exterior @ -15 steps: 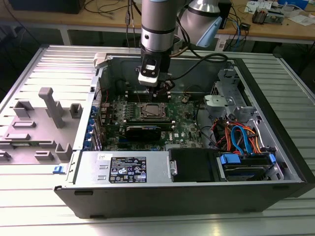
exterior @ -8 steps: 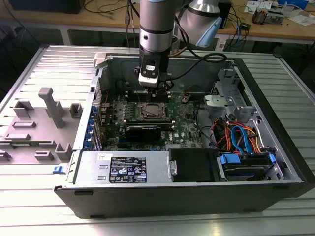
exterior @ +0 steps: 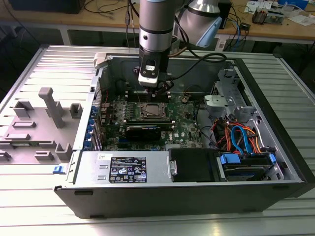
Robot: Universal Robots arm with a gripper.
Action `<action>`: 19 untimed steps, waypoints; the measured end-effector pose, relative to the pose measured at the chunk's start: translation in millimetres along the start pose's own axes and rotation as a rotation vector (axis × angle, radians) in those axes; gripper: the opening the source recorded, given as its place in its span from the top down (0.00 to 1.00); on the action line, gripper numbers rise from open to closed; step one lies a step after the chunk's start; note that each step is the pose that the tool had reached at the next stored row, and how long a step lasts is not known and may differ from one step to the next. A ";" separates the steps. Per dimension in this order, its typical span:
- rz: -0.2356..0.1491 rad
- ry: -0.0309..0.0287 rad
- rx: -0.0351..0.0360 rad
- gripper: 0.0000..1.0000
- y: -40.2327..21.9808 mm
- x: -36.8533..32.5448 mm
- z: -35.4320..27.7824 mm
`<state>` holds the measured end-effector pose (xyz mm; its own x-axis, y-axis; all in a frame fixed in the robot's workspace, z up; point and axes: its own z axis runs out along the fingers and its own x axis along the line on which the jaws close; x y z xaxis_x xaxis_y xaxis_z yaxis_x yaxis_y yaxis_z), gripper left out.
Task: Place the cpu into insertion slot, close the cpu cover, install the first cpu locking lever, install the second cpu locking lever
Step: 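Install the first cpu locking lever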
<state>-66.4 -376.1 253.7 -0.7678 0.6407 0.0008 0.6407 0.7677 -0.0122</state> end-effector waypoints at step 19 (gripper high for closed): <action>-0.266 -0.0131 0.0109 0.89 0.4 0.5 1.0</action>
<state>-66.6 -375.5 252.7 -0.9091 0.4164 -0.0075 0.4165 0.9088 -0.0241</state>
